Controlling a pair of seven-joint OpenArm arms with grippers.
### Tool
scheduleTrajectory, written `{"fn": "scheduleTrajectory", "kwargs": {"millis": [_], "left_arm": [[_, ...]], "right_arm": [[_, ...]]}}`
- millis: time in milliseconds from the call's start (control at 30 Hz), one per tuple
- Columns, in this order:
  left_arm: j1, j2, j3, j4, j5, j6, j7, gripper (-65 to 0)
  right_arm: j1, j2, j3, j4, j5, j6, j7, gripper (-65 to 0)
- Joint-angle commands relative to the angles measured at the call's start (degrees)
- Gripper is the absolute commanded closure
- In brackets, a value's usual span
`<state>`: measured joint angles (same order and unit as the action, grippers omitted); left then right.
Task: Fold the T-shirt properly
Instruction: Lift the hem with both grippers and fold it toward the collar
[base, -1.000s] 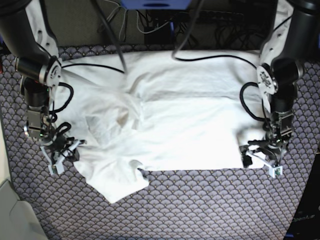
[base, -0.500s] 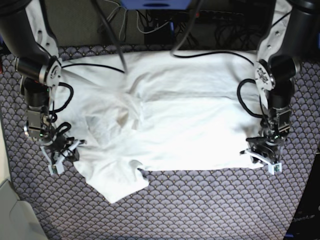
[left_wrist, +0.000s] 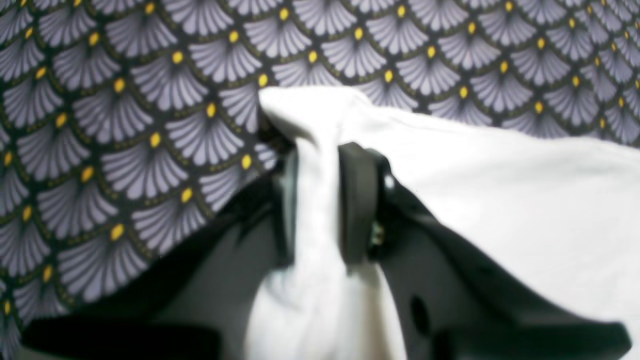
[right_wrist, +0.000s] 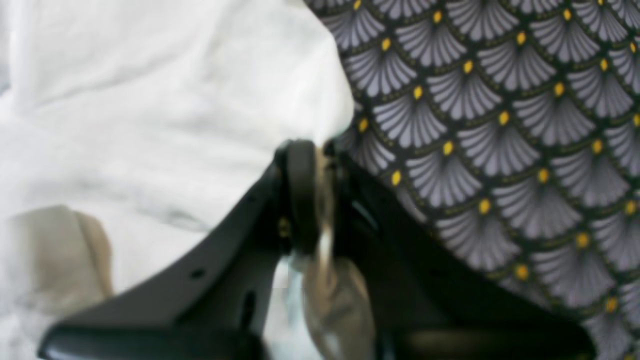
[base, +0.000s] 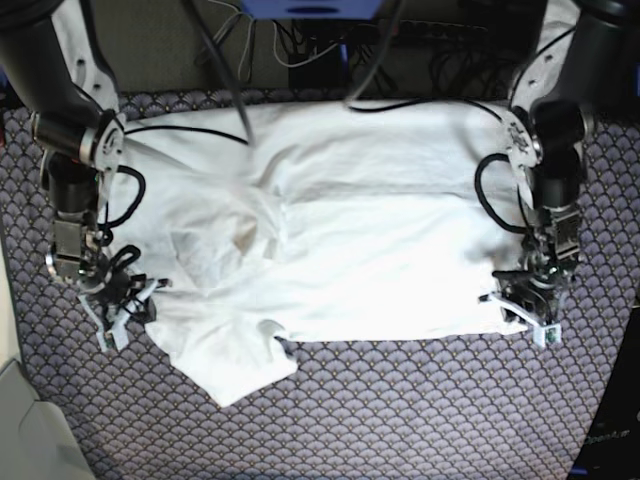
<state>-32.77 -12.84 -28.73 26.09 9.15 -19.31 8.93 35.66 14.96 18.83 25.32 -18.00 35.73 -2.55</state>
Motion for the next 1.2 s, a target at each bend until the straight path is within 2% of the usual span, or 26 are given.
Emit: {"fn": "scheduleTrajectory", "kwargs": {"millis": [0, 67, 100, 333, 467, 533, 667, 867, 1167], "left_arm": [[-0.06, -0.65, -0.06, 2.97, -0.05, -0.07, -0.45, -10.1], [1.35, 0.05, 0.03, 6.92, 0.22, -0.07, -0.36, -0.9], [1.87, 0.23, 0.03, 7.89, 0.30, 0.01, -0.27, 0.0], [3.72, 0.49, 0.03, 9.03, 0.30, -0.07, -0.27, -0.6], [3.81, 0.58, 0.03, 9.03, 0.22, -0.16, -0.36, -0.6], [3.81, 0.58, 0.03, 9.47, -0.14, -0.16, -0.36, -0.6], [6.53, 2.25, 0.03, 16.42, -0.14, -0.16, -0.27, -0.6], [10.75, 5.68, 0.03, 27.94, -0.14, -0.16, 0.26, -0.6], [17.08, 6.73, 0.03, 36.29, -0.22, -0.25, 0.26, -0.6]], "right_arm": [[0.25, 0.82, 1.43, 2.41, 0.90, -0.25, 1.27, -1.3], [-1.68, 0.56, 3.72, 6.46, 0.99, -0.25, 1.27, -1.3], [-2.38, -0.06, 4.34, 7.95, 0.99, -0.25, 1.27, -1.3], [-7.22, -1.29, 4.77, 15.51, 0.99, -0.08, 1.18, -1.3], [-8.01, -1.64, 4.86, 17.80, 0.99, 3.88, 0.57, -1.3], [-8.10, -1.64, 4.86, 19.65, 1.69, 4.27, -2.33, -1.3], [-9.68, -1.11, 4.60, 24.92, 8.37, 4.27, -7.26, -1.3], [-12.67, -1.29, 4.51, 33.27, 8.72, 4.27, -11.30, -1.3], [-20.14, -1.64, 4.69, 43.65, 8.99, 4.27, -11.39, -1.3]]}}
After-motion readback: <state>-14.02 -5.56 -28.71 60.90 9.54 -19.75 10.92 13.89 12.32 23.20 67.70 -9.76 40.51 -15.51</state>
